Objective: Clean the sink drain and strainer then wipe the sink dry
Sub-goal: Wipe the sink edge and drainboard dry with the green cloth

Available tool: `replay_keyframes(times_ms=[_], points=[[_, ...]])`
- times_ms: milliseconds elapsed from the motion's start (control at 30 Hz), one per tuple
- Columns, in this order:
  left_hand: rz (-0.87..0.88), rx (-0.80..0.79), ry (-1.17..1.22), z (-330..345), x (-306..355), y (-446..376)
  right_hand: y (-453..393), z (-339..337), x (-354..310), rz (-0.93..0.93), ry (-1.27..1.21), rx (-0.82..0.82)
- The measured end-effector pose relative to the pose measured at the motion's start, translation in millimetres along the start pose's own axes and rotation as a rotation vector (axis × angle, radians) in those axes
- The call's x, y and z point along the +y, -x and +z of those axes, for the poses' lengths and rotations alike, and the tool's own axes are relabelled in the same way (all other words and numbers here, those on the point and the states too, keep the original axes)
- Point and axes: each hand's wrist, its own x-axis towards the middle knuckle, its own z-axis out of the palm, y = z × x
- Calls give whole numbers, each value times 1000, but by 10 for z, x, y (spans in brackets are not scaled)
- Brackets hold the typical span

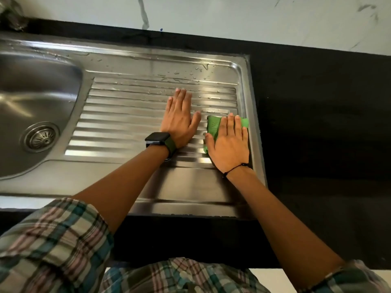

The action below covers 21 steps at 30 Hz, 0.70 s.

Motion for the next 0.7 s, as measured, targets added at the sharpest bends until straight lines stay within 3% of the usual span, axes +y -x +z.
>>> replay_keyframes(times_ms=[367,700], points=[[-35,42,-112,98,-40,-155,-930,-86,-104,75,-25,-33],[-37,4,-115,-50,-151,-17,-495,-123,161,-151,-66,-121]])
